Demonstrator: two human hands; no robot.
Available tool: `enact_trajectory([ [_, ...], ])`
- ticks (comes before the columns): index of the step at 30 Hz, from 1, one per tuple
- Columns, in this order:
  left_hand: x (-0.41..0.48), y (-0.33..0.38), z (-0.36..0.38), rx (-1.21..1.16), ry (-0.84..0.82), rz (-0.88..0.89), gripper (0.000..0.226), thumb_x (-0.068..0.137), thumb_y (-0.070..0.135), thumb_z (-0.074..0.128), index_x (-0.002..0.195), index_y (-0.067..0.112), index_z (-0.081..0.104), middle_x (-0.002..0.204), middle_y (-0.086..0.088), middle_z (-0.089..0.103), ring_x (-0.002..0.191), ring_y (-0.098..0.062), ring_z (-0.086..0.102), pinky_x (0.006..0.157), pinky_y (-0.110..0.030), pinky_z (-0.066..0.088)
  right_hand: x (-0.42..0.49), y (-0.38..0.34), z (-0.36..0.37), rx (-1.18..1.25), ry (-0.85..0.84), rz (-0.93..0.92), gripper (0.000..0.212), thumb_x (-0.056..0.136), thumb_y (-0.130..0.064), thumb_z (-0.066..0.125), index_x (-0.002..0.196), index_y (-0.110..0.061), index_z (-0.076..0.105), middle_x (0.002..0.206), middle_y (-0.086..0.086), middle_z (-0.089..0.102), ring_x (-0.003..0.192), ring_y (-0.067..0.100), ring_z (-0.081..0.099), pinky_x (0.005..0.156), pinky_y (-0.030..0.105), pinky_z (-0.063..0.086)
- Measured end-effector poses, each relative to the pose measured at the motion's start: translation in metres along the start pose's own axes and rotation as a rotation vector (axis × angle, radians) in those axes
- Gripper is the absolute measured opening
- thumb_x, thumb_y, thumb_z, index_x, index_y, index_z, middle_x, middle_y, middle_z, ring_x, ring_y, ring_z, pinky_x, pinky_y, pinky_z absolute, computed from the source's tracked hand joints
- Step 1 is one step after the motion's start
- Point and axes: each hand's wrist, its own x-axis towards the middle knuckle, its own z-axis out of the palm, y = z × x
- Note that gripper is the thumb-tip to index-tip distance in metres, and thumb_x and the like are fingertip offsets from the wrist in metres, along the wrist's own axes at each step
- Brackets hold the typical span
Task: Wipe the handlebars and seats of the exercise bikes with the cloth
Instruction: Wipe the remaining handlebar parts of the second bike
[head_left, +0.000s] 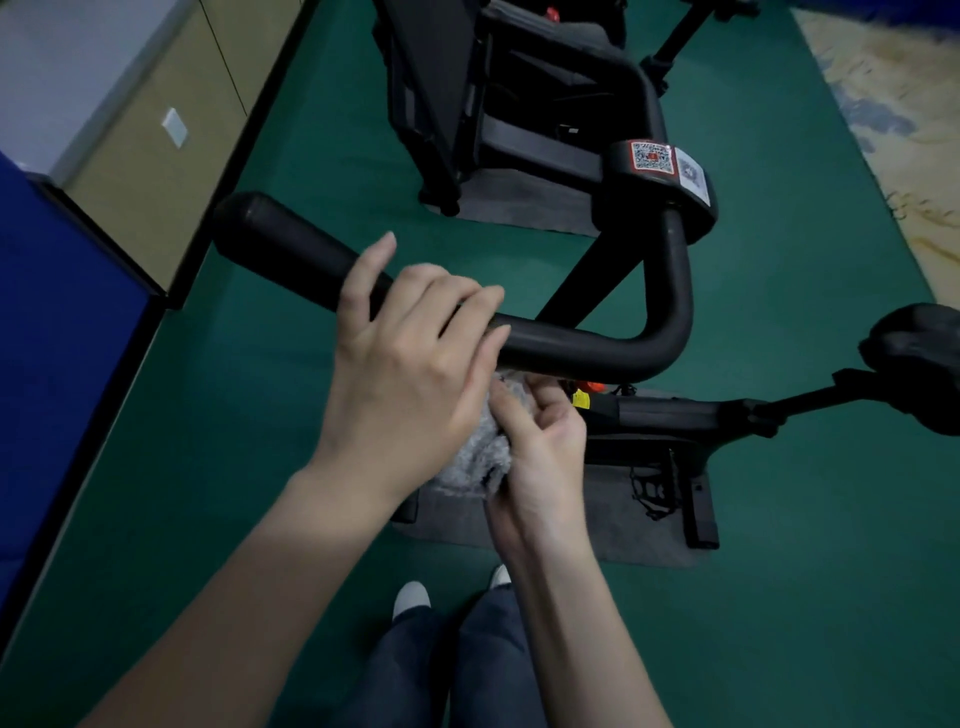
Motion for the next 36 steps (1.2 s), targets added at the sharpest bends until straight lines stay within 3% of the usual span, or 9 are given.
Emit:
enact_trajectory([
  [5, 0.0, 0.002, 0.01, 0.032, 0.038, -0.026, 0.028, 0.099, 0.031, 0.048, 0.103, 0.016, 0.071, 0.095, 0.003, 0.069, 0.093, -0.022, 0.063, 0.106, -0.04, 0.022, 0.008, -0.021, -0.023, 0.025, 0.14, -0.036, 0.019, 0.088, 0.012, 0.051, 0.095, -0.003, 0.06, 0.084, 0.012, 0.067, 0.072, 0.016, 0.065, 0.068, 0.024, 0.056],
  [11, 0.0, 0.003, 0.014, 0.041, 0.101, -0.02, 0.026, 0.098, 0.03, 0.05, 0.1, 0.016, 0.072, 0.093, 0.003, 0.07, 0.089, -0.021, 0.063, 0.101, -0.039, 0.025, 0.001, -0.02, -0.028, -0.113, 0.04, 0.039, 0.013, 0.088, 0.007, 0.056, 0.094, -0.004, 0.061, 0.086, 0.011, 0.069, 0.078, 0.02, 0.065, 0.074, 0.031, 0.053],
  [17, 0.001, 0.003, 0.017, 0.036, 0.143, -0.021, 0.024, 0.097, 0.029, 0.052, 0.097, 0.016, 0.072, 0.091, 0.004, 0.07, 0.086, -0.021, 0.064, 0.099, -0.038, 0.025, 0.004, -0.035, -0.047, -0.075, 0.173, -0.02, 0.015, 0.088, 0.006, 0.056, 0.087, -0.009, 0.059, 0.077, 0.007, 0.066, 0.068, 0.015, 0.062, 0.065, 0.025, 0.053],
  [21, 0.001, 0.002, 0.018, 0.039, 0.151, -0.024, 0.025, 0.097, 0.03, 0.052, 0.097, 0.017, 0.072, 0.091, 0.004, 0.07, 0.087, -0.02, 0.063, 0.1, -0.036, 0.023, -0.001, -0.028, -0.047, -0.211, 0.189, 0.0, 0.014, 0.087, 0.003, 0.061, 0.099, -0.003, 0.061, 0.09, 0.014, 0.067, 0.081, 0.023, 0.061, 0.076, 0.033, 0.05],
  [23, 0.0, 0.002, 0.018, 0.04, 0.153, -0.025, 0.025, 0.097, 0.03, 0.051, 0.096, 0.017, 0.072, 0.091, 0.004, 0.07, 0.087, -0.02, 0.063, 0.101, -0.035, 0.021, 0.001, -0.032, -0.053, -0.169, 0.385, -0.108, 0.022, 0.087, 0.005, 0.06, 0.108, -0.001, 0.062, 0.096, 0.012, 0.068, 0.085, 0.021, 0.063, 0.079, 0.032, 0.052],
  [26, 0.0, 0.003, 0.019, 0.031, 0.156, -0.03, 0.025, 0.097, 0.03, 0.051, 0.096, 0.017, 0.072, 0.091, 0.004, 0.07, 0.087, -0.02, 0.063, 0.103, -0.035, 0.02, 0.003, -0.047, -0.057, -0.333, 0.607, -0.486, 0.025, 0.089, 0.003, 0.059, 0.104, -0.016, 0.066, 0.098, 0.002, 0.068, 0.091, 0.01, 0.065, 0.079, 0.019, 0.051],
  [30, 0.0, 0.002, 0.02, 0.028, 0.15, -0.033, 0.026, 0.098, 0.03, 0.05, 0.097, 0.017, 0.072, 0.092, 0.005, 0.069, 0.087, -0.019, 0.062, 0.103, -0.035, 0.02, 0.007, -0.053, -0.046, -0.961, 0.443, -0.875, 0.023, 0.086, 0.002, 0.062, 0.106, -0.008, 0.069, 0.104, 0.006, 0.057, 0.1, 0.016, 0.058, 0.092, 0.016, 0.043],
  [32, 0.0, 0.003, 0.019, 0.027, 0.149, -0.036, 0.025, 0.097, 0.03, 0.051, 0.097, 0.017, 0.072, 0.091, 0.005, 0.069, 0.087, -0.019, 0.062, 0.102, -0.035, 0.021, 0.005, -0.05, -0.039, -1.129, 0.351, -0.96, 0.024, 0.085, 0.006, 0.062, 0.107, -0.002, 0.07, 0.102, 0.009, 0.061, 0.097, 0.026, 0.057, 0.093, 0.018, 0.041],
  [36, 0.0, 0.002, 0.019, 0.027, 0.147, -0.029, 0.024, 0.097, 0.029, 0.051, 0.097, 0.017, 0.072, 0.091, 0.005, 0.069, 0.088, -0.019, 0.061, 0.1, -0.036, 0.024, 0.001, -0.053, -0.032, -1.33, 0.14, -1.041, 0.024, 0.086, 0.007, 0.059, 0.105, 0.0, 0.071, 0.099, 0.01, 0.065, 0.094, 0.027, 0.053, 0.091, 0.022, 0.04],
])
